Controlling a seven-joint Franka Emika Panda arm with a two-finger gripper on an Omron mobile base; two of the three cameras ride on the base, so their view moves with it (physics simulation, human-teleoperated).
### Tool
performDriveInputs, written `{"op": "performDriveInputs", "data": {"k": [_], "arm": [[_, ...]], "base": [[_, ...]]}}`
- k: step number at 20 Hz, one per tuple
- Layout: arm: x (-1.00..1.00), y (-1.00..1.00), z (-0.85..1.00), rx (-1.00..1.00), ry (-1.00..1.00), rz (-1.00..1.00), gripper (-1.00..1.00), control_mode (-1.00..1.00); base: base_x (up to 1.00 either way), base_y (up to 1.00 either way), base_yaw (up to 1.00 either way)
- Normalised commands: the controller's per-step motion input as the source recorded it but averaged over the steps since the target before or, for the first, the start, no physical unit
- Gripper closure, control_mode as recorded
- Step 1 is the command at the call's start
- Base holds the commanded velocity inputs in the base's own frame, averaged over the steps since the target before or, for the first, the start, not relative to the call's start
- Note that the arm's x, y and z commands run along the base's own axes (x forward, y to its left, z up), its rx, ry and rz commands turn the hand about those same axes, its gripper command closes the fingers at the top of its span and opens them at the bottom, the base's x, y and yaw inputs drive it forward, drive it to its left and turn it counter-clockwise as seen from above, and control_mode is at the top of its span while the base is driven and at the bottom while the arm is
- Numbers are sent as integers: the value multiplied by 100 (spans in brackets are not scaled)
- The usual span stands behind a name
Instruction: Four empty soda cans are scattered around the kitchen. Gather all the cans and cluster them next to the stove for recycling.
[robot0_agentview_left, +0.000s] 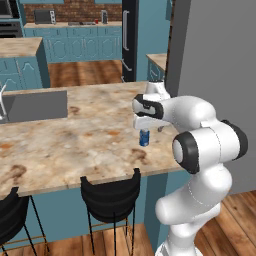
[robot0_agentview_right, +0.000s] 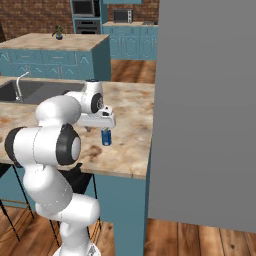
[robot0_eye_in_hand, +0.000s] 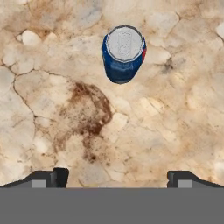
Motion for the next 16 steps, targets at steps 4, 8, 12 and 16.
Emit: {"op": "performDriveInputs", "data": {"k": [4,8,12,16], "arm": [[7,0,-18,0,-2,0,-100,-100],[14,0,-24,0,-6,0,-100,-100],[20,0,-21,0,-5,0,-100,-100],[20,0,-14,0,-2,0,-100,-100]], "base": [[0,0,0],[0,0,0],[0,0,0],[0,0,0]]}}
